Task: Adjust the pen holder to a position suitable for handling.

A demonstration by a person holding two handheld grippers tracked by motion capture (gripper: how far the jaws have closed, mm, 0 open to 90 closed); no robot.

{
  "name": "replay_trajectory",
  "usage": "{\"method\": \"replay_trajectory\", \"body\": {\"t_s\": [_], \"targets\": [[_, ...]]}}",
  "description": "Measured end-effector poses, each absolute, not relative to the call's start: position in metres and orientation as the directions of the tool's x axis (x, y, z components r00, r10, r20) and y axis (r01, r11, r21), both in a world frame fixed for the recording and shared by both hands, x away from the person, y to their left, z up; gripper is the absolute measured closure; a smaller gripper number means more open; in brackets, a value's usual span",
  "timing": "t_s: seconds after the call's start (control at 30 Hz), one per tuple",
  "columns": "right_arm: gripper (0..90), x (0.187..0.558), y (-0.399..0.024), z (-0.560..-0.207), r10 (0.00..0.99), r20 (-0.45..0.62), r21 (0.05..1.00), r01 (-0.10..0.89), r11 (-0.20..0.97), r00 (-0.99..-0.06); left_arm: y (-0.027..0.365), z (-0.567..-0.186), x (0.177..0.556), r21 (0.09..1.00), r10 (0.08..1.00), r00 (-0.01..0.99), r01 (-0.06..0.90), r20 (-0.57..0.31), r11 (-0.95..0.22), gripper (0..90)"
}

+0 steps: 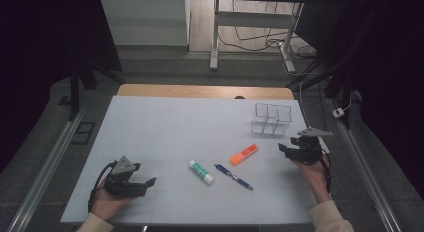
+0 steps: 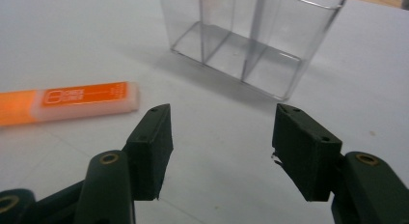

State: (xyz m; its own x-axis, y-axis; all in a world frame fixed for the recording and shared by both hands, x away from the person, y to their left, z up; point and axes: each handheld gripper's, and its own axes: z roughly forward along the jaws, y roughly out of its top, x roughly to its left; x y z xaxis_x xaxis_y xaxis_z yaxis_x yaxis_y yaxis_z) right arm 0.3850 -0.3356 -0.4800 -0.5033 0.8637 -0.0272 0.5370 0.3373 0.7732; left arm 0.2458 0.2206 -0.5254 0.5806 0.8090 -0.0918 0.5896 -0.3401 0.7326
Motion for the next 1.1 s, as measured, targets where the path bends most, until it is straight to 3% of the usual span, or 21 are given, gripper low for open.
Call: {"method": "replay_trajectory", "body": {"t_s": [0.17,0.33,0.67,1.1], "targets": [[46.3,0.393,-0.345,-0.48,0.879,-0.023,0.776,0.546,0.317,-0.477,0.221,-0.525,0.246,0.733,0.808,0.582,0.589,-0.092,-0.341,19.1],[57.7,0.399,-0.352,-0.479,0.887,-0.03,0.778,0.546,0.311,-0.462,0.221,-0.526,0.246,0.733,0.807,0.584,0.588,-0.091,-0.342,19.2],[89.3,0.414,-0.364,-0.482,0.9,-0.033,0.784,0.547,0.293,-0.435,0.222,-0.526,0.246,0.734,0.806,0.585,0.587,-0.092,-0.341,19.2],[89.4,0.441,-0.372,-0.485,0.906,-0.036,0.786,0.548,0.286,-0.421,0.221,-0.527,0.246,0.731,0.811,0.578,0.59,-0.087,-0.343,19.1]]}}
